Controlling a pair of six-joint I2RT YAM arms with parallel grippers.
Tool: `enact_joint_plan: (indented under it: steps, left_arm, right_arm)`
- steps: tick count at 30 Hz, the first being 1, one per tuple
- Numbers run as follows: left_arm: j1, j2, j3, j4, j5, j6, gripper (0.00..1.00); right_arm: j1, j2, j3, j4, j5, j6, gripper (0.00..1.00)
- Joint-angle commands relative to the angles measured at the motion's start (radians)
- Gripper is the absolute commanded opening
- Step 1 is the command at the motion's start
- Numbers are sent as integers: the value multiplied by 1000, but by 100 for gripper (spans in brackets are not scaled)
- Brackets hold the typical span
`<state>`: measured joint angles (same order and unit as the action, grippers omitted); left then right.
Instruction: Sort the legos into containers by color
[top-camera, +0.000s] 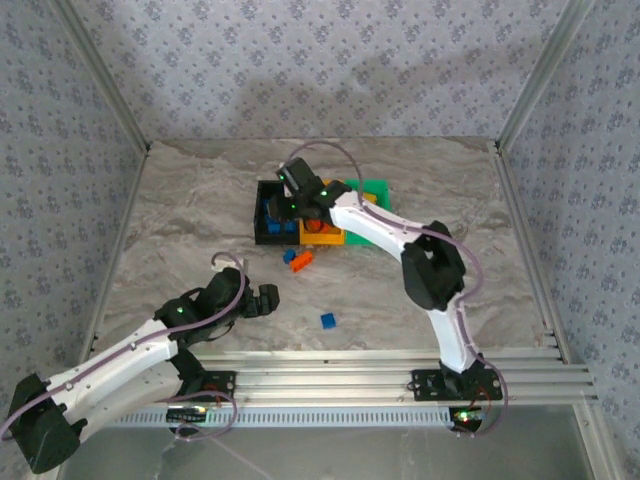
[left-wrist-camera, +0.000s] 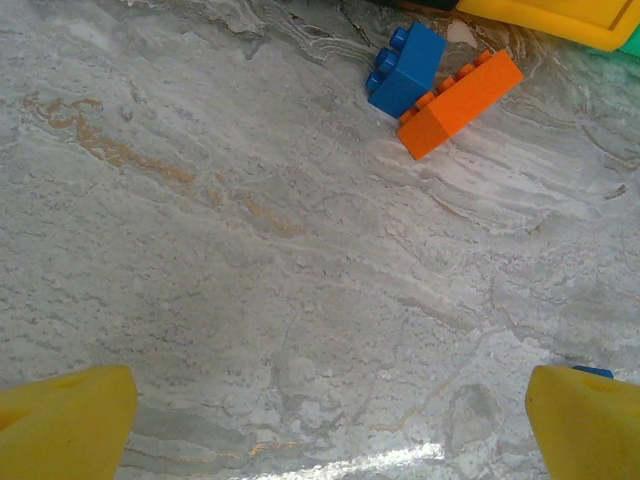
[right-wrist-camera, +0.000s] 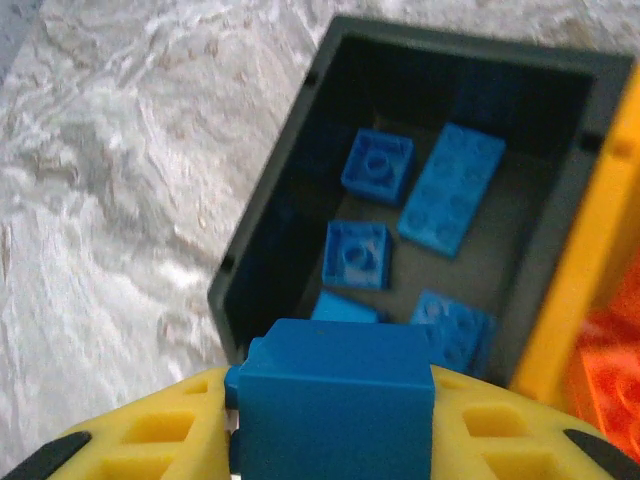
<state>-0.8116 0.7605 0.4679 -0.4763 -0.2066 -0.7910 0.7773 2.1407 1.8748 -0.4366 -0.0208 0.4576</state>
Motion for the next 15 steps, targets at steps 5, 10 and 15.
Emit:
enact_joint_plan:
  steps: [5,10,15]
  left_arm:
    - [4,-9,3,-22,-10,-2,100]
    - [5,-7,5,-16,-9,-3,100]
    - [4,23,16,33,35,22,100]
  right_arm:
    - [-23,146,236,-91,-8,29,60]
    - [-42,114,240,-64,-3,63,71]
    - [-39,-38,76,8,28,56,73]
